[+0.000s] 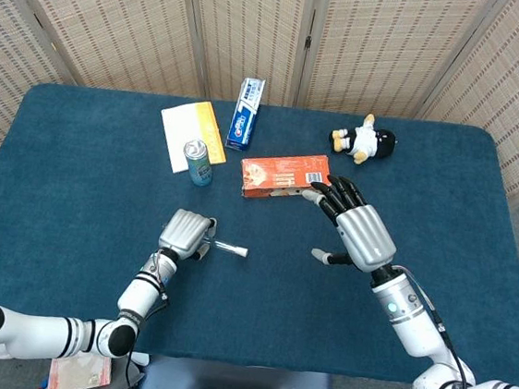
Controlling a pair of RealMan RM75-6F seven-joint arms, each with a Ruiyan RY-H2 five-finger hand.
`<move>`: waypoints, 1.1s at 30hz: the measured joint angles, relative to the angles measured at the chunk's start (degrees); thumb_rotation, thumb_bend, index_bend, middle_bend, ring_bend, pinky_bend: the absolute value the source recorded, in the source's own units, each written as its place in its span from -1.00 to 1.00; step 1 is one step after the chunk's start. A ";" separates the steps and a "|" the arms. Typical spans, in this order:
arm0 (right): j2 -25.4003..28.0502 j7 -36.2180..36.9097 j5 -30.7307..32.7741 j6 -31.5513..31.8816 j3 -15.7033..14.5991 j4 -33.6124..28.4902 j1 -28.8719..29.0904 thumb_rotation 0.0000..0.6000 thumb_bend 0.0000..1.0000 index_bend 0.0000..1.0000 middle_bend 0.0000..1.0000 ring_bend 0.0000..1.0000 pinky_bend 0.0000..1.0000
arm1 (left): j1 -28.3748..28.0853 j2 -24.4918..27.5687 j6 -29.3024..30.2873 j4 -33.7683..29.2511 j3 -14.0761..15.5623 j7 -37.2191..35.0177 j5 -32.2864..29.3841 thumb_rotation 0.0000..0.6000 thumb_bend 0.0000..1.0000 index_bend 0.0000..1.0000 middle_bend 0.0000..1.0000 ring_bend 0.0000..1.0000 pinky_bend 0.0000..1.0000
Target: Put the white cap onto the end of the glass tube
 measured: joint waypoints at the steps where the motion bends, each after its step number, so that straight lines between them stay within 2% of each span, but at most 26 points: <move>1: 0.05 0.12 0.04 0.06 0.00 0.15 -0.13 1.00 -1.00 -0.68 -0.77 -1.00 -1.00 | -0.22 -0.62 -0.15 0.76 -0.02 0.44 -0.21 1.00 -0.27 0.36 1.00 1.00 1.00; 5: 0.22 1.04 0.18 0.19 0.05 0.80 -0.60 1.00 -1.00 -0.68 -0.77 -1.00 -1.00 | -1.10 -2.71 -1.17 3.19 -0.42 2.14 -1.49 1.00 -0.27 0.28 1.00 1.00 1.00; 10: 0.16 2.24 0.09 0.15 0.19 1.61 -0.93 1.00 -1.00 -0.68 -0.77 -1.00 -1.00 | -1.45 -2.97 -1.82 3.29 -0.48 3.99 -3.01 1.00 -0.27 0.13 1.00 1.00 1.00; 13: 0.03 2.75 -0.12 0.31 0.26 1.91 -1.19 1.00 -1.00 -0.68 -0.77 -1.00 -1.00 | -1.55 -2.85 -1.94 2.78 -0.58 5.05 -4.43 1.00 -0.27 -0.03 1.00 1.00 1.00; 15: 0.05 2.88 -0.25 0.59 0.27 1.92 -1.45 1.00 -1.00 -0.68 -0.77 -1.00 -1.00 | -1.56 -2.39 -1.95 1.99 -0.64 5.74 -5.21 1.00 -0.27 -0.16 1.00 1.00 1.00; 24: 1.56 2.53 -0.47 2.04 0.30 0.69 -3.02 1.00 -0.98 -0.68 -0.77 -1.00 -1.00 | -0.57 1.67 -0.95 -3.99 -0.90 5.82 -6.36 1.00 -0.27 -0.47 1.00 1.00 1.00; 28: 3.44 1.28 0.19 2.54 -0.26 -0.17 -4.50 1.00 -0.84 -0.68 -0.75 -1.00 -1.00 | 1.09 5.54 0.86 -9.44 -1.10 4.08 -5.14 1.00 -0.27 -0.49 0.91 0.92 1.00; 29: 4.00 0.98 0.45 2.62 -0.52 -0.44 -4.97 1.00 -0.76 -0.68 -0.71 -0.98 -0.96 | 2.03 7.18 1.82 -11.52 -1.06 3.06 -4.19 1.00 -0.27 -0.48 0.88 0.89 1.00; 30: 4.70 0.57 0.79 2.74 -0.90 -0.77 -5.61 1.00 -0.63 -0.68 -0.61 -0.90 -0.82 | 2.85 8.53 2.66 -13.08 -1.00 2.18 -3.26 1.00 -0.27 -0.44 0.81 0.83 1.00; 33: 5.78 -0.24 1.41 3.26 -1.72 -1.17 -7.04 1.00 -0.41 -0.61 -0.44 -0.71 -0.48 | 5.89 12.84 5.48 -16.89 -0.43 -0.91 0.59 1.00 -0.27 -0.29 0.65 0.64 1.00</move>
